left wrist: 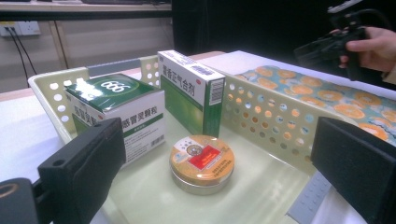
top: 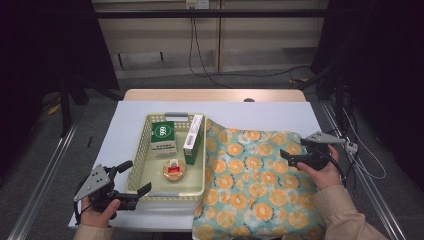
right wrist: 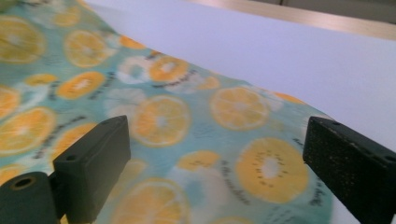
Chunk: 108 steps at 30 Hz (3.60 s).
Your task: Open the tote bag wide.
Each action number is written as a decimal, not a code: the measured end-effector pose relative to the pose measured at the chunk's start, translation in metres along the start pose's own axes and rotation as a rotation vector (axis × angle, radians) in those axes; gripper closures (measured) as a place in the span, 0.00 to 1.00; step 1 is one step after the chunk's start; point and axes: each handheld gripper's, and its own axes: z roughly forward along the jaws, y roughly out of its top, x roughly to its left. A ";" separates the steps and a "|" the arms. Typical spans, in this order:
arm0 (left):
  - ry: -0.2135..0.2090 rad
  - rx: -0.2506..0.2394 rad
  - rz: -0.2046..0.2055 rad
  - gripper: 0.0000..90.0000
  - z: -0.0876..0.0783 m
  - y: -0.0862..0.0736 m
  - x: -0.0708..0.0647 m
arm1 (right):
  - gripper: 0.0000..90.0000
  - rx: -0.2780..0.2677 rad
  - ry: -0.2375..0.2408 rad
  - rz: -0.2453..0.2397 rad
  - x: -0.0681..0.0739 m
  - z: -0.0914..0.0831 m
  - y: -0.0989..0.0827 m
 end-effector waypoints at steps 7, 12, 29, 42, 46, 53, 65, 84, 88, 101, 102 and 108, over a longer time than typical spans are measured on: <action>0.001 -0.005 -0.004 0.03 -0.002 -0.001 0.001 | 0.14 0.104 -0.058 0.037 -0.020 0.014 -0.015; 0.006 -0.006 -0.001 0.03 -0.002 -0.001 0.001 | 0.16 0.136 -0.089 0.075 -0.032 0.010 -0.021; 0.004 0.001 0.007 0.03 0.000 0.000 -0.001 | 0.76 0.155 -0.088 0.034 -0.027 0.007 -0.026; 0.003 0.002 0.016 0.04 0.000 0.001 0.000 | 0.99 0.078 -0.035 0.103 -0.032 0.008 -0.009; 0.004 -0.001 0.018 0.04 0.000 0.001 0.000 | 1.00 0.058 -0.062 0.116 -0.040 0.010 -0.001; -0.005 0.005 0.015 0.04 0.003 0.002 -0.002 | 1.00 0.061 -0.106 0.119 -0.056 0.024 0.011; 0.001 0.020 0.012 0.04 0.005 0.001 -0.002 | 0.99 0.075 -0.203 0.215 -0.104 0.046 0.012; -0.013 0.006 0.024 0.04 0.005 0.003 -0.006 | 0.20 0.050 0.138 -0.085 0.012 -0.014 0.015; -0.014 0.011 0.021 0.04 0.005 0.002 -0.007 | 0.19 0.070 0.175 -0.122 0.024 -0.019 0.006; -0.002 0.013 0.022 0.04 0.004 0.001 -0.005 | 0.18 0.114 0.286 -0.182 0.061 -0.026 -0.021; -0.001 0.014 0.027 0.04 0.004 0.001 -0.005 | 0.18 0.114 0.297 -0.185 0.064 -0.026 -0.023; -0.002 0.018 0.025 0.04 0.004 0.001 -0.005 | 0.17 0.134 0.345 -0.240 0.084 -0.033 -0.030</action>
